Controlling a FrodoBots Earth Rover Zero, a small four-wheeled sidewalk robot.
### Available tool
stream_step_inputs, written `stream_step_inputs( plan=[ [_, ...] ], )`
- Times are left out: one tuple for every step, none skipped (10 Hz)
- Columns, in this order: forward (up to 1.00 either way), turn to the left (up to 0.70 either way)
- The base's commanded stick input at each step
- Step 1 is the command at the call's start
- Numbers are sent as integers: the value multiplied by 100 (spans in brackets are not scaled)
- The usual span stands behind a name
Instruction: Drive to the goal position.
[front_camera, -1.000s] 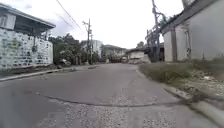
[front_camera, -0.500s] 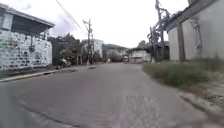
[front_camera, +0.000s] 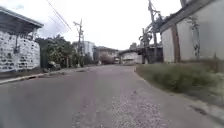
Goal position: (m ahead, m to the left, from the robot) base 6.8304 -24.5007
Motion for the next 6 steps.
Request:
stream_step_inputs(
  plan=[
    [100,7],
    [100,7],
    [100,7],
    [100,7],
    [100,7],
    [100,7]
  ],
)
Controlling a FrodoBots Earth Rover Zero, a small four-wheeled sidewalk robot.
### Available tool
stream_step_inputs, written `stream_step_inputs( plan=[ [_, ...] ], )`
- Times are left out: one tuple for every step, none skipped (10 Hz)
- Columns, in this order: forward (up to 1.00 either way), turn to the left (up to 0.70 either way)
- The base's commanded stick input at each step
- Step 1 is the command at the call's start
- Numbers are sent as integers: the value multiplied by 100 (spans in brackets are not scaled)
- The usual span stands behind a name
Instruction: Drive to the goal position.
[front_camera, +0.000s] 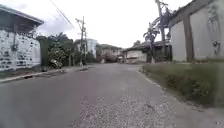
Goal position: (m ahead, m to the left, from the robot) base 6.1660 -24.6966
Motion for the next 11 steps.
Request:
stream_step_inputs(
  plan=[
    [100,7],
    [100,7],
    [100,7],
    [100,7],
    [100,7],
    [100,7],
    [100,7],
    [100,7],
    [4,0],
    [0,0],
    [0,0]
  ],
)
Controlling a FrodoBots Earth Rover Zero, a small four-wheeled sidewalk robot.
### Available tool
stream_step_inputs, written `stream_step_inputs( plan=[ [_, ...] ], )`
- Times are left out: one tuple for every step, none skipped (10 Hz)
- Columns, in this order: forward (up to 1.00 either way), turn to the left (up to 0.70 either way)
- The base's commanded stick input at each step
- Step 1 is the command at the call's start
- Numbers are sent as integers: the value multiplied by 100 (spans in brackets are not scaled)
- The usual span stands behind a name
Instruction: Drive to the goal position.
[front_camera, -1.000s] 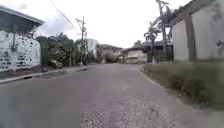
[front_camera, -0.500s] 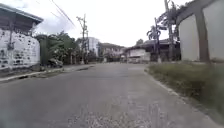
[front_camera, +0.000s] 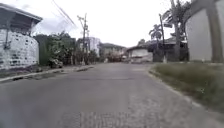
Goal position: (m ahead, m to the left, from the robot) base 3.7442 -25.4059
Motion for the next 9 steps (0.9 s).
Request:
stream_step_inputs(
  plan=[
    [0,0],
    [0,0],
    [0,0],
    [0,0],
    [0,0],
    [0,0],
    [0,0],
    [27,2],
    [100,7]
  ],
)
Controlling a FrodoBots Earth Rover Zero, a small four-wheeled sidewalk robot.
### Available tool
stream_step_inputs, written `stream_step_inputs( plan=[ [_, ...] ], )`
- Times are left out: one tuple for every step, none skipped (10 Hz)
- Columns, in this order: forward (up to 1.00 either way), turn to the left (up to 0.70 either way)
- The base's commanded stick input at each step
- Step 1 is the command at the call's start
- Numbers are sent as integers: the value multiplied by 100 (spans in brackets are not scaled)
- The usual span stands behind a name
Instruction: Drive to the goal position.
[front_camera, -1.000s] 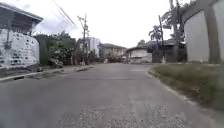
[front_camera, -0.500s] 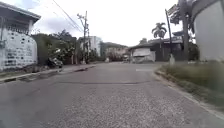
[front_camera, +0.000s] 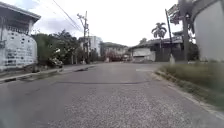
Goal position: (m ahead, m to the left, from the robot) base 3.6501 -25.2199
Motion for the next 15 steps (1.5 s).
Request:
stream_step_inputs(
  plan=[
    [100,7],
    [100,7],
    [100,7],
    [100,-31],
    [100,-33],
    [100,-20],
    [100,4],
    [100,7],
    [100,8],
    [100,7],
    [100,-12],
    [100,-31],
    [100,-8],
    [100,8],
    [100,9]
  ],
)
